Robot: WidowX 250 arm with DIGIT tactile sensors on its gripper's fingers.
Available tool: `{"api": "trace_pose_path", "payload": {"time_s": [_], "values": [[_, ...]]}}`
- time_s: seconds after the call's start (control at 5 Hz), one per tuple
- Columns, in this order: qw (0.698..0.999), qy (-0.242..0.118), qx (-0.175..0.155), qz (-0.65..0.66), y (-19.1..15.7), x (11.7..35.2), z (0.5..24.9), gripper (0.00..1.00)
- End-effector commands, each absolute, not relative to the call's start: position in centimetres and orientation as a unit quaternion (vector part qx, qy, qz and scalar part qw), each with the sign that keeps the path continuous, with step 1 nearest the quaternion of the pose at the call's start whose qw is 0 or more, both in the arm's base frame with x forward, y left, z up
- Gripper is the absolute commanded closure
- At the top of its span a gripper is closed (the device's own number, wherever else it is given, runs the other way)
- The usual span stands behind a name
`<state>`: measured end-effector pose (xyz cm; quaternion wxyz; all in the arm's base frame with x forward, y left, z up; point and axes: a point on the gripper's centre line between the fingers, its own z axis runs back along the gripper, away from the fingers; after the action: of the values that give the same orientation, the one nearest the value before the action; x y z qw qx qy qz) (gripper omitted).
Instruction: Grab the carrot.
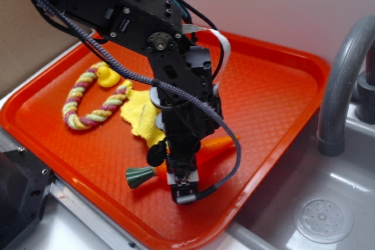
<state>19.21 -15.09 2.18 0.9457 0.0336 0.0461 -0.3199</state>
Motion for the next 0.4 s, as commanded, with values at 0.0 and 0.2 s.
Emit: {"api": "trace_pose_path", "payload": {"time_s": [0.0,0.2], "values": [[0.974,0.023,-0.006,-0.224,-11.2,22.7,10.0,1.0],[0.983,0.006,0.001,-0.183,-10.0,24.1,13.3,1.0]]}}
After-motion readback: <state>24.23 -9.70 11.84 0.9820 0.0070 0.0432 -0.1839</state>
